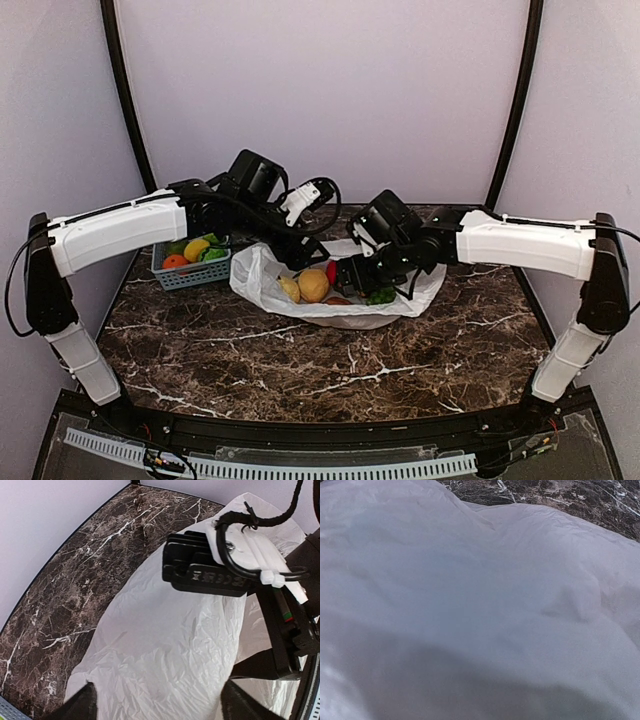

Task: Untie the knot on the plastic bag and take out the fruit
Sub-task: Open the bag opening for the takeout bag.

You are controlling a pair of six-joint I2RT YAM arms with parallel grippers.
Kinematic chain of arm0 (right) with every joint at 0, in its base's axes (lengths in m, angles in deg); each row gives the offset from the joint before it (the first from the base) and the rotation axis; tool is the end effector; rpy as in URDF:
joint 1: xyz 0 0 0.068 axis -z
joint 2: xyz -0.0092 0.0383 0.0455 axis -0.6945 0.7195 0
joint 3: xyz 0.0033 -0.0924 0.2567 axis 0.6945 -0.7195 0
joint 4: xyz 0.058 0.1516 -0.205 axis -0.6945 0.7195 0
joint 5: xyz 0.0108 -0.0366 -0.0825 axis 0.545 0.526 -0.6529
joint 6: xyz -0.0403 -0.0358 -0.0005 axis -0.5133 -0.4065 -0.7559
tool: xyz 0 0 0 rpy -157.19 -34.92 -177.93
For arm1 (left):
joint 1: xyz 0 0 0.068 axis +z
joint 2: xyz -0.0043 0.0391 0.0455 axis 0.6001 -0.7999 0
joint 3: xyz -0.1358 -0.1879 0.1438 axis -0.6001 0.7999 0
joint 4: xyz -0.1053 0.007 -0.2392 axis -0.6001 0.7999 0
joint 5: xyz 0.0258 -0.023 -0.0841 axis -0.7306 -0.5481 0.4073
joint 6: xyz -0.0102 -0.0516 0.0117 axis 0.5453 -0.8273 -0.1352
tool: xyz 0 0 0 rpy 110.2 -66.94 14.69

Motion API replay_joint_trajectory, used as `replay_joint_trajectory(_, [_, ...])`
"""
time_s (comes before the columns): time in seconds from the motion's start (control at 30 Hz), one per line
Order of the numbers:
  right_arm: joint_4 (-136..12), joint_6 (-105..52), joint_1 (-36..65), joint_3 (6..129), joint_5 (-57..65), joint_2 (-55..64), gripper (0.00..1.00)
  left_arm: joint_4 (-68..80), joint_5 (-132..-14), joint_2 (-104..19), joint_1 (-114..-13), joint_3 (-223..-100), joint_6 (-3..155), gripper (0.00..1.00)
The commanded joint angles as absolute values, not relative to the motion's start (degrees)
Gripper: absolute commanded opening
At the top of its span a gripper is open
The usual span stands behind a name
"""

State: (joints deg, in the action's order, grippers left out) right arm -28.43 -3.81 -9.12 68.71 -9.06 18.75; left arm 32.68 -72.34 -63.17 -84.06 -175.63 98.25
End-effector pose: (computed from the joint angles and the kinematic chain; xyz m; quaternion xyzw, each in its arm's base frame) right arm 0.2201 0.2878 0.2704 -0.1787 0.9286 0.1791 0.2714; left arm 0.2611 -0.2901 0.3320 0.4593 0.7529 -0.2127 0.4206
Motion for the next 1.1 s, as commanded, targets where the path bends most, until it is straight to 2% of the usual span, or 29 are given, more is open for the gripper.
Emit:
replay_joint_trajectory(0.0, [-30.0, -2.6, -9.3, 67.0, -9.1, 17.0, 0.9, 34.8, -79.5, -64.7, -84.7, -177.6, 100.1, 0.71])
replay_joint_trajectory(0.03, [-30.0, -2.2, -9.4, 66.4, -9.1, 16.7, 0.91, 34.4, -80.2, -64.9, -84.7, -177.7, 99.7, 0.59])
replay_joint_trajectory(0.07, [-30.0, -1.8, -9.3, 65.7, -9.0, 16.2, 0.91, 34.0, -81.8, -65.0, -84.7, -177.6, 99.4, 0.53])
replay_joint_trajectory(0.13, [-30.0, -0.8, -9.4, 63.9, -9.4, 14.8, 0.92, 32.8, -84.2, -64.8, -84.6, -177.1, 98.8, 0.3])
replay_joint_trajectory(0.2, [-30.0, 0.0, -9.4, 62.0, -9.5, 13.2, 0.94, 31.4, -86.1, -64.4, -84.7, -176.6, 97.9, 0.15])
replay_joint_trajectory(0.27, [-29.8, 0.8, -9.5, 59.3, -9.4, 11.8, 0.96, 29.9, -88.2, -64.0, -84.6, -176.4, 96.8, 0.05])
replay_joint_trajectory(0.37, [-28.9, 2.2, -9.9, 55.0, -8.7, 9.5, 0.96, 27.9, -89.0, -63.7, -83.5, -176.6, 93.8, 0.01])
replay_joint_trajectory(0.5, [-27.4, 4.6, -11.6, 48.6, -7.7, 6.7, 0.96, 24.4, -84.5, -63.4, -79.7, -176.6, 86.1, 0.01])
replay_joint_trajectory(0.7, [-25.9, 9.1, -15.0, 42.4, -6.8, 3.6, 0.95, 20.0, -84.0, -63.1, -76.8, -175.4, 80.1, 0.01])
replay_joint_trajectory(0.9, [-26.6, 8.8, -15.7, 44.8, -7.9, 3.4, 0.95, 18.4, -77.1, -62.2, -76.4, -173.7, 79.6, 0.03])
replay_joint_trajectory(0.93, [-26.7, 8.3, -15.7, 46.1, -8.0, 3.6, 0.95, 18.8, -76.2, -61.5, -76.4, -173.5, 79.6, 0.07])
replay_joint_trajectory(0.97, [-26.7, 7.6, -15.7, 47.5, -8.2, 3.9, 0.95, 19.0, -75.0, -61.1, -76.4, -173.0, 79.3, 0.18])
replay_joint_trajectory(1.0, [-26.7, 7.1, -15.8, 48.9, -8.4, 4.1, 0.95, 19.5, -74.7, -59.7, -76.4, -172.6, 79.0, 0.25])
replay_joint_trajectory(1.07, [-26.8, 6.3, -15.9, 51.5, -8.5, 4.4, 0.95, 20.1, -74.3, -56.8, -76.4, -171.0, 78.1, 0.56])
